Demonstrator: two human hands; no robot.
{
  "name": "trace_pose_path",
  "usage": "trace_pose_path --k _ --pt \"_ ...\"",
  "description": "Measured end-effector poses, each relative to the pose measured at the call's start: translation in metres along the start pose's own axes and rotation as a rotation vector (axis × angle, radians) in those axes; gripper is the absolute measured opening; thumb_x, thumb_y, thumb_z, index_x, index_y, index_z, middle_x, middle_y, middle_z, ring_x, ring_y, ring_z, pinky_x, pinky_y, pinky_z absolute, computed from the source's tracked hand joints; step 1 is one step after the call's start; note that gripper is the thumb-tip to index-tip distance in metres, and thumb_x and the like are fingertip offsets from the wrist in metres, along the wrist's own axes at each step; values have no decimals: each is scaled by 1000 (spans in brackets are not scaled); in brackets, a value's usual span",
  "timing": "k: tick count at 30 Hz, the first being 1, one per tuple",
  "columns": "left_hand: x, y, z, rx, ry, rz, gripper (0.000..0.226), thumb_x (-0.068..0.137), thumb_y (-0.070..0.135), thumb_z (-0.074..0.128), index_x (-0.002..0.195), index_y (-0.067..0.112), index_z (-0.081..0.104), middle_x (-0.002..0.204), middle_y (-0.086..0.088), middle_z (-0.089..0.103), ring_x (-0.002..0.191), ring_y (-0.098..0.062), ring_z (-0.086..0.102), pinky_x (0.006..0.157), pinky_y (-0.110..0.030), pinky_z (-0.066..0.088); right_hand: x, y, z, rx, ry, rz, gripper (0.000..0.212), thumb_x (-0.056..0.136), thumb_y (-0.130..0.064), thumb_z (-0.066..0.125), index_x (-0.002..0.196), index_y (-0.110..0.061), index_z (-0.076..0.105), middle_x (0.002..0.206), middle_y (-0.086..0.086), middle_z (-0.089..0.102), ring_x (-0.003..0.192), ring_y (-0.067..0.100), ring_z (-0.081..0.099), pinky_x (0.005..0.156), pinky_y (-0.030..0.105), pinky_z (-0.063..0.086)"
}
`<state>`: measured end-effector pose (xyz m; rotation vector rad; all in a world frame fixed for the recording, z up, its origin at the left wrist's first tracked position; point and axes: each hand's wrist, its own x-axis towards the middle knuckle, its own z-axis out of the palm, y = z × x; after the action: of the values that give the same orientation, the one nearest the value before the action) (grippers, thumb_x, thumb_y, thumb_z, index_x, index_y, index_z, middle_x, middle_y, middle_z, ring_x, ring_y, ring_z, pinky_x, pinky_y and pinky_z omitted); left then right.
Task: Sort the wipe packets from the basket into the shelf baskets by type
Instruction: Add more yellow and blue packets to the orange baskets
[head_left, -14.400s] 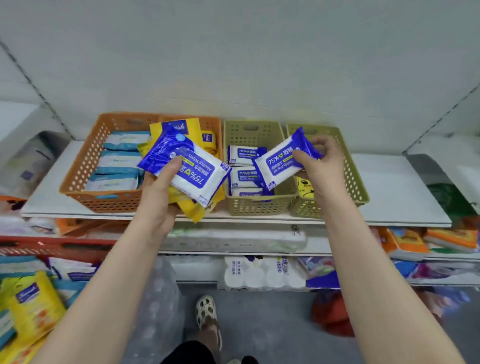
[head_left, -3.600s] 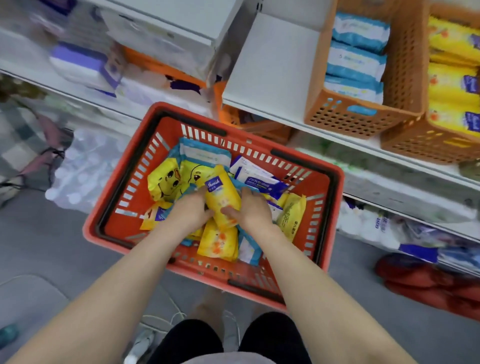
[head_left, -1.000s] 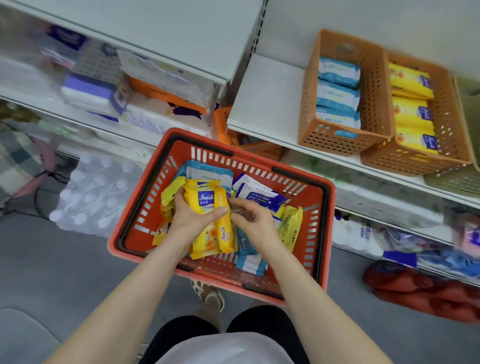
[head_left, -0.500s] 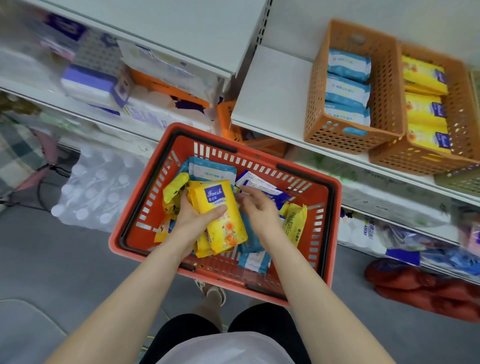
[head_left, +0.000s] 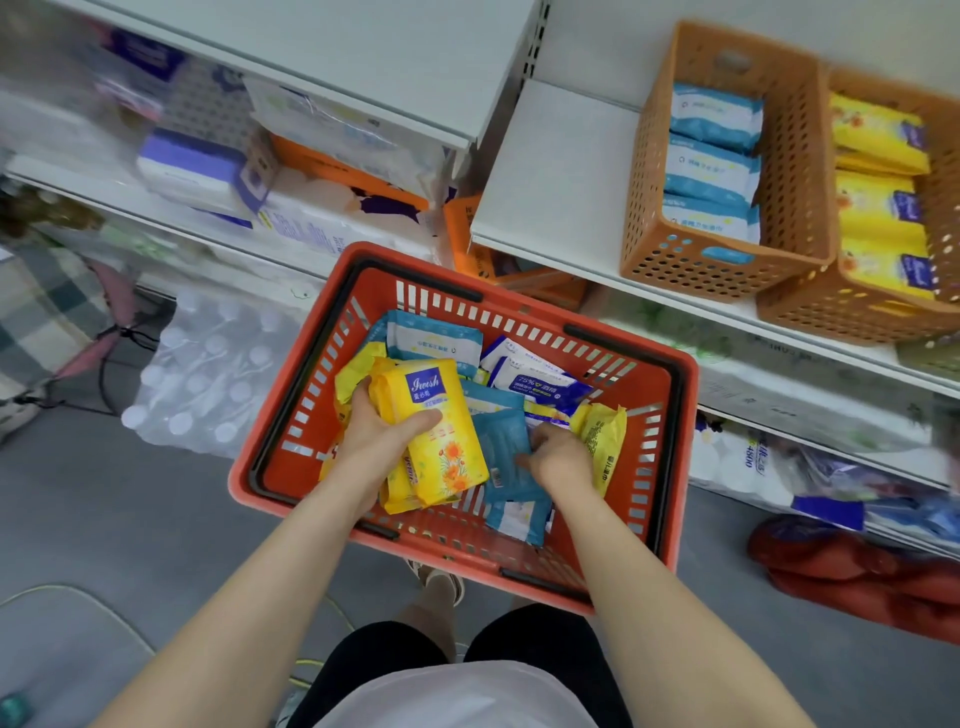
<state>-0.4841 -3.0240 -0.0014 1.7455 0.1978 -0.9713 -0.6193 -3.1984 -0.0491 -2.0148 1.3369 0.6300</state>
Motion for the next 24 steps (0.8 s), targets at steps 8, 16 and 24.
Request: trace_pose_path --k 8,16,24 --pt "-11 16 -1 -94 -10 14 87 78 20 82 148 27 29 124 0 62 109 -23 64 91 -53 54 -32 11 -41 376 274 -186 19 86 -27 71 97 -23 57 93 -6 66 86 16 66 71 39 59" --pt "-27 39 10 -125 -16 105 82 78 20 82 146 23 34 122 -2 64 105 -24 66 82 -45 57 -54 13 -75 738 215 -251 17 94 -6 51 89 -22 55 102 3 69 80 19 72 63 29 58" --pt "-54 62 31 -136 -68 203 77 84 15 75 146 23 30 104 9 60 88 -10 62 61 -29 50 -81 26 -110 826 298 -556 39 86 -5 66 111 -31 53 104 -8 53 90 18 59 77 39 56"
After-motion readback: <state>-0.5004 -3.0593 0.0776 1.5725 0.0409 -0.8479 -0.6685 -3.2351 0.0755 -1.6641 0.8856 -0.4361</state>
